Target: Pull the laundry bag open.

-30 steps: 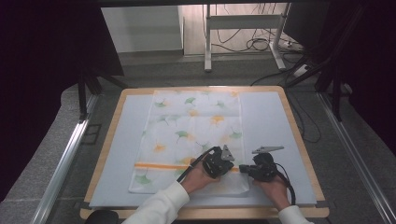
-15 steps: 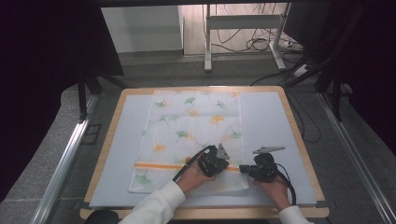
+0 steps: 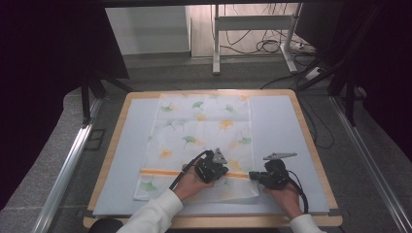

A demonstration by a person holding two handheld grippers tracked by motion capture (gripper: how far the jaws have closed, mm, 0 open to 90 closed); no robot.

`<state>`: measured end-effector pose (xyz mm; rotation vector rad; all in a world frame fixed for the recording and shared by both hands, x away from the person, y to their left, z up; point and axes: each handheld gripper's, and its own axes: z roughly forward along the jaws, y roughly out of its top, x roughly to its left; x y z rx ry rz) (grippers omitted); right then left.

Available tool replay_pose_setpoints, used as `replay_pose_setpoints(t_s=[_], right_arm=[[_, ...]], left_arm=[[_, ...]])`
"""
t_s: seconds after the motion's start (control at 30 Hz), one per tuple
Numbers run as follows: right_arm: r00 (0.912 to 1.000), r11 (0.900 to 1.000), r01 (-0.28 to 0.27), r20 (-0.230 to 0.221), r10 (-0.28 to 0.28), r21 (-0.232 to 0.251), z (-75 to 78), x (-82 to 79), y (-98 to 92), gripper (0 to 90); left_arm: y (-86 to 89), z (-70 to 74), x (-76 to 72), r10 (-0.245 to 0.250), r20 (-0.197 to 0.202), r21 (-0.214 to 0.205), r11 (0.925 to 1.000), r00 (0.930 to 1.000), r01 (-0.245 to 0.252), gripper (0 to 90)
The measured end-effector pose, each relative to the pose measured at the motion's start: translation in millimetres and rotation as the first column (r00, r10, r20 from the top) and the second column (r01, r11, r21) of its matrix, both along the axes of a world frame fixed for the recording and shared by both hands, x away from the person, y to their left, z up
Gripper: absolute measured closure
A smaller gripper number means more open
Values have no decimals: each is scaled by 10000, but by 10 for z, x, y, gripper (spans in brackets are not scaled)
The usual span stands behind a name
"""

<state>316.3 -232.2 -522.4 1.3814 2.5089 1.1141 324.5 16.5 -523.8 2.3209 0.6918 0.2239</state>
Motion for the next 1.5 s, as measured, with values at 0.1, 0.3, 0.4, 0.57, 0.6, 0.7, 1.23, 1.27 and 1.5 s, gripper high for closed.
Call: replay_pose_setpoints(t_s=[0.1,0.3,0.4,0.57,0.6,0.7,1.23,1.27,1.5], right_arm=[[10000,10000,13,21,-13,-17,-1,-1,1,899],[10000,10000,3,56,-3,0,-2,-2,4,899],[10000,10000,10,78,-9,-55,-1,-5,5,899],[10000,10000,-1,78,1,-29,-2,-7,2,899],[10000,10000,-1,78,1,-20,-3,-7,1,898],[10000,10000,-20,72,20,-3,-4,-5,-2,899],[10000,10000,9,62,-9,19,-5,-8,-5,899],[10000,10000,9,65,-9,18,-5,-8,-4,899],[10000,10000,23,30,-23,59,-5,-8,-8,898]], left_arm=[[44,1,-9,77,73,87,9999,9999,-78,900],[141,-6,-28,382,-46,-23,9993,9993,-382,900],[177,-9,-36,448,-24,-15,9990,9990,-448,900],[222,-11,-46,529,-108,-42,9986,9985,-529,900],[233,-12,-44,506,-104,-50,9987,9987,-507,900],[263,-11,-47,570,-135,-39,9984,9983,-571,900],[451,-14,-71,879,-230,35,9961,9959,-878,900],[460,-15,-71,904,-265,14,9959,9956,-904,900],[506,-15,-72,989,-315,5,9951,9946,-989,900]])
